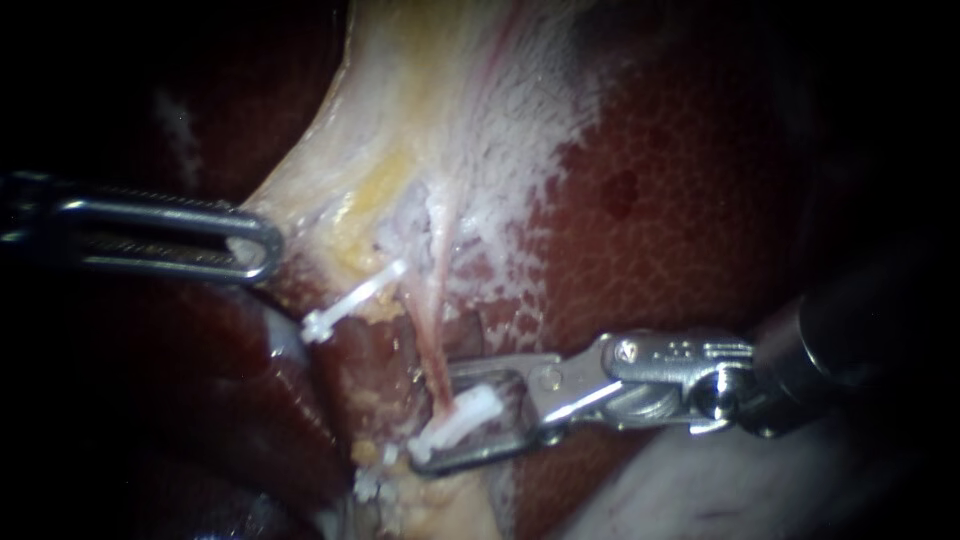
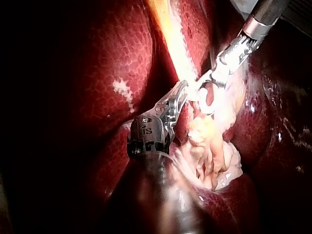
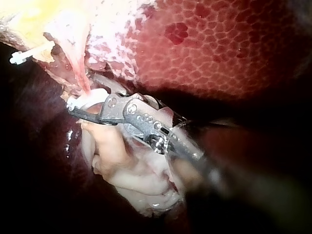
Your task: Going back second clip right tube
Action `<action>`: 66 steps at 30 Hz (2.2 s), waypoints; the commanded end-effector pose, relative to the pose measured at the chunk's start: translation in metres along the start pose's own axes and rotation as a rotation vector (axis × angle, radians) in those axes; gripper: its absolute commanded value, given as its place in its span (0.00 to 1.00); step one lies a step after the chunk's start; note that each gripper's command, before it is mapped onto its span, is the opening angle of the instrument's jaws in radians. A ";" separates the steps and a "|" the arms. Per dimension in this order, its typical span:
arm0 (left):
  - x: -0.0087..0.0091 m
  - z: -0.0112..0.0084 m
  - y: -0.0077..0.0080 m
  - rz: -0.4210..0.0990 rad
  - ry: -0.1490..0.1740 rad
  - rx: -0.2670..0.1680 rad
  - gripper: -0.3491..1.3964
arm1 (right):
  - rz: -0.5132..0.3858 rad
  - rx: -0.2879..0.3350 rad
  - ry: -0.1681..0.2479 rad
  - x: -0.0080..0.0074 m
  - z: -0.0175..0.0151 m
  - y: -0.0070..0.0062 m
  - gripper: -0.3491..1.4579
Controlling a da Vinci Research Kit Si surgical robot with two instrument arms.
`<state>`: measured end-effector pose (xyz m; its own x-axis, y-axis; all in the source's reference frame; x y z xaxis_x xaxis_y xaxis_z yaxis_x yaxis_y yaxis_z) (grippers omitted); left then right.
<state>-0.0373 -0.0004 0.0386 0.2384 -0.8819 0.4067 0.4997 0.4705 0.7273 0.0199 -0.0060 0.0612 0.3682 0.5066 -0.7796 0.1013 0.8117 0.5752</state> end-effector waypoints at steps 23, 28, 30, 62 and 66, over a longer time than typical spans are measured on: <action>-0.0002 0.0000 0.0011 -0.001 0.001 0.002 0.00 | 0.013 -0.008 -0.003 -0.0008 0.0022 -0.0013 0.53; -0.0001 0.0000 0.0033 -0.002 -0.007 -0.011 0.00 | 0.013 -0.005 -0.004 -0.0007 0.0021 -0.0020 0.53; 0.0000 0.0001 0.0042 -0.002 -0.003 -0.017 0.00 | 0.013 -0.005 -0.004 -0.0006 0.0020 -0.0021 0.53; 0.0005 0.0002 0.0054 -0.002 0.001 -0.037 0.00 | 0.044 -0.062 0.012 -0.0018 -0.0061 0.0012 0.53; 0.0005 0.0002 0.0054 -0.002 0.001 -0.038 0.00 | 0.007 -0.065 0.015 -0.0009 -0.0086 0.0010 0.53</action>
<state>-0.0346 0.0017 0.0429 0.2381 -0.8831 0.4043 0.5313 0.4669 0.7070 0.0112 -0.0027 0.0599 0.3543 0.5068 -0.7859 0.0428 0.8307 0.5550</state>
